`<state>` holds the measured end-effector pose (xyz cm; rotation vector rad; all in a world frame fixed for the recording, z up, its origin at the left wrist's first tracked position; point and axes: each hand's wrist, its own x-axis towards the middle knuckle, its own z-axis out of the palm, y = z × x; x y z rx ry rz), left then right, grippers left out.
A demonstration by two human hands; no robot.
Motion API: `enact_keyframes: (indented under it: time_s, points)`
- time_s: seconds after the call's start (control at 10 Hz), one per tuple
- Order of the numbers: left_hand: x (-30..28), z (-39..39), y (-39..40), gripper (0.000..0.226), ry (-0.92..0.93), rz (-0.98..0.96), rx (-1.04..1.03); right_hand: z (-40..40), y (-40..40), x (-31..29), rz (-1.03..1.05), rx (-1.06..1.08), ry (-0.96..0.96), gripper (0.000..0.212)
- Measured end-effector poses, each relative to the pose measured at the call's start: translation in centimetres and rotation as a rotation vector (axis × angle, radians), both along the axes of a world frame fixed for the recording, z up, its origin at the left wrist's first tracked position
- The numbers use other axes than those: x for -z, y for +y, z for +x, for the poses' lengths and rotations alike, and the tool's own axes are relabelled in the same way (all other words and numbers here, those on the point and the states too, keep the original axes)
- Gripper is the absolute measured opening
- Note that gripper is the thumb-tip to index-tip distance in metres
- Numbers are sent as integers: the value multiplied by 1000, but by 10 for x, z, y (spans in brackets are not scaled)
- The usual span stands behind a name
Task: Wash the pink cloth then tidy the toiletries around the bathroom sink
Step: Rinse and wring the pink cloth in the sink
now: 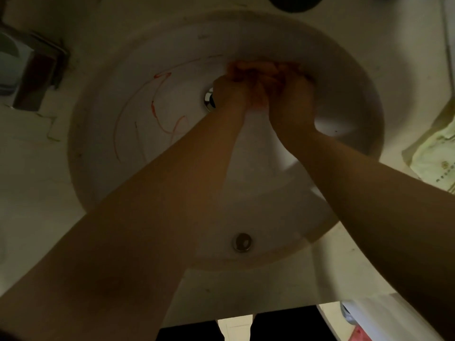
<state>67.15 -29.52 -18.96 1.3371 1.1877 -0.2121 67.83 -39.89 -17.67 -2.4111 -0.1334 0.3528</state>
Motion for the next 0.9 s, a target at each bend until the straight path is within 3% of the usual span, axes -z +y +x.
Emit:
enact_keyframes:
  time_s: [0.2,0.3,0.6,0.7,0.9]
  points:
    - [3,-10,-17,21,12,-92,71,-7,-19,0,62,49,11,19]
    - [2,-23,-37,8,-2,-77,90,-20,-33,-7,28,122,2,21]
    - [3,-18,-34,5,-29,-66,30,-22,-26,-3,9,124,-37,26]
    - [-4,-6,-10,18,-122,-137,-109,-10,-1,-3,-6,114,-39,27]
    - [0,-16,36,14,-117,-2,-297,-4,53,-18,205,4,82,24]
